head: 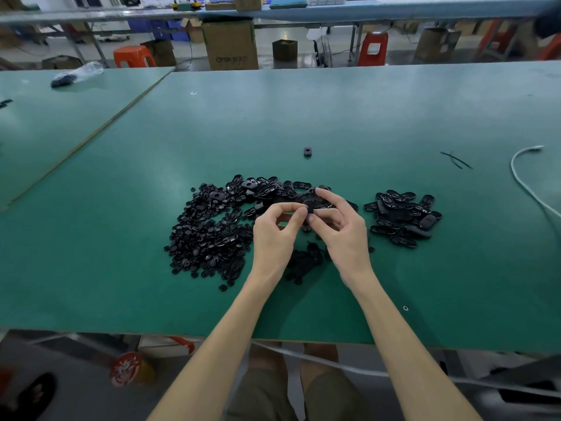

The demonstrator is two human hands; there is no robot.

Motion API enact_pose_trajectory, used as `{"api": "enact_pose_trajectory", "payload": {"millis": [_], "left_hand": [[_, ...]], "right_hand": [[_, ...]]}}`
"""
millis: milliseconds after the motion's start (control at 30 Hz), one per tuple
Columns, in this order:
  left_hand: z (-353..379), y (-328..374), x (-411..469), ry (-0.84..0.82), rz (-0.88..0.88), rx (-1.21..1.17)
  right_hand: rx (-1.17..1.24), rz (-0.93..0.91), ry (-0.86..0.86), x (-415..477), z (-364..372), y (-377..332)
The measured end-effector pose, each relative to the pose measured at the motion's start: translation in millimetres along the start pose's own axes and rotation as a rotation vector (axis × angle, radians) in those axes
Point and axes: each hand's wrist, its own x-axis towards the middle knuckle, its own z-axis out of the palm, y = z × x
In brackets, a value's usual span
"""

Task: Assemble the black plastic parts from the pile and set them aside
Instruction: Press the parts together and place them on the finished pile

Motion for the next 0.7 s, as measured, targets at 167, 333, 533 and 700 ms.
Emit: {"api": "enact_pose_trajectory", "payload": {"millis": [167,333,533,700], "left_hand": [[-0.7,-1.2,-0.2,0.009,-0.009,-0.028],[-1.3,-2.5,0.4,0.021,-0.027,-0.057],[-2.0,-3.5,0.5,0.002,-0.031,-0.069],[-1.7,-4.1,0.8,0.002,-0.046,-0.065]], "right_hand": [[-0.009,-0.014,0.030,0.4,0.4,0.7],[0.074,-0.003,0.089,0.2,-1.3,0.2],[0.069,0.001,0.047,0.2,-0.4,0.7],[0.073,0.003,0.054,0.1,-0.3,1.6]]}}
